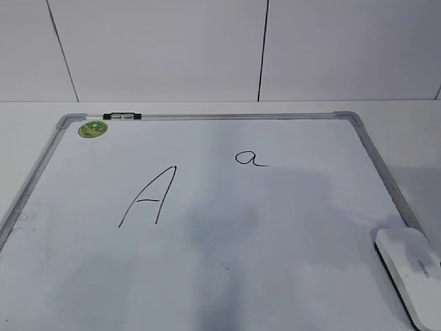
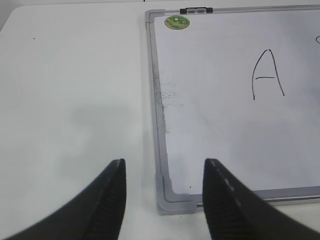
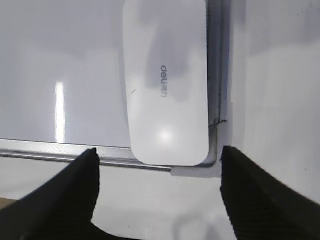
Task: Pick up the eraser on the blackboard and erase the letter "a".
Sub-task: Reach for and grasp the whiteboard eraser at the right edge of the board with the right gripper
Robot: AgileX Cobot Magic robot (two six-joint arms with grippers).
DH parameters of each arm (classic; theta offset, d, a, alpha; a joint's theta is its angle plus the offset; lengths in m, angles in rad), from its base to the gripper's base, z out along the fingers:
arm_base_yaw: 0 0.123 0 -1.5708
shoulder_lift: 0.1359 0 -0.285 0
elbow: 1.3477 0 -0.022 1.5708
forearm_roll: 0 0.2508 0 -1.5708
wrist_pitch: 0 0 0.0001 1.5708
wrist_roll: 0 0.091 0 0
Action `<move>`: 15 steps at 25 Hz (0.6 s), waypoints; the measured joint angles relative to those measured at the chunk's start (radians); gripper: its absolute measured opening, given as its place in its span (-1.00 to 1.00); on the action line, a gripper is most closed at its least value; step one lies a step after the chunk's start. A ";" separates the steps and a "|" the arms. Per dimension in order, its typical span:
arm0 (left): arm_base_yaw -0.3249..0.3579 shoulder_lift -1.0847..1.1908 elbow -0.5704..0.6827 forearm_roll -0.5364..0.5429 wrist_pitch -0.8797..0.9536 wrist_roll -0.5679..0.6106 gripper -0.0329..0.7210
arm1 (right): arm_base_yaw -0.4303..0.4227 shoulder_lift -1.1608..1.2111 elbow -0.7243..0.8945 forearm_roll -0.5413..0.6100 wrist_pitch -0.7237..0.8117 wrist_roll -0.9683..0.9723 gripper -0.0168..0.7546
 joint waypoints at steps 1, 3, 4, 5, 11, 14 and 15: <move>0.000 0.000 0.000 0.000 0.000 0.000 0.07 | 0.000 0.009 0.000 0.008 -0.011 -0.014 0.52; 0.000 0.000 0.000 0.000 0.000 0.000 0.07 | 0.000 0.024 0.000 0.020 -0.032 -0.027 0.52; 0.000 0.000 0.000 0.000 0.000 0.000 0.07 | 0.000 0.034 0.000 0.027 -0.037 -0.035 0.52; 0.000 0.000 0.000 0.000 0.000 0.000 0.07 | 0.000 0.044 -0.002 0.028 -0.042 -0.045 0.52; 0.000 0.000 0.000 0.000 0.000 0.000 0.07 | 0.000 0.104 -0.052 0.045 -0.048 -0.079 0.52; 0.000 0.000 0.000 0.000 0.000 0.000 0.07 | 0.000 0.131 -0.073 0.059 -0.041 -0.079 0.52; 0.000 0.000 0.000 0.000 0.000 0.000 0.07 | 0.000 0.136 -0.075 0.063 -0.039 -0.080 0.52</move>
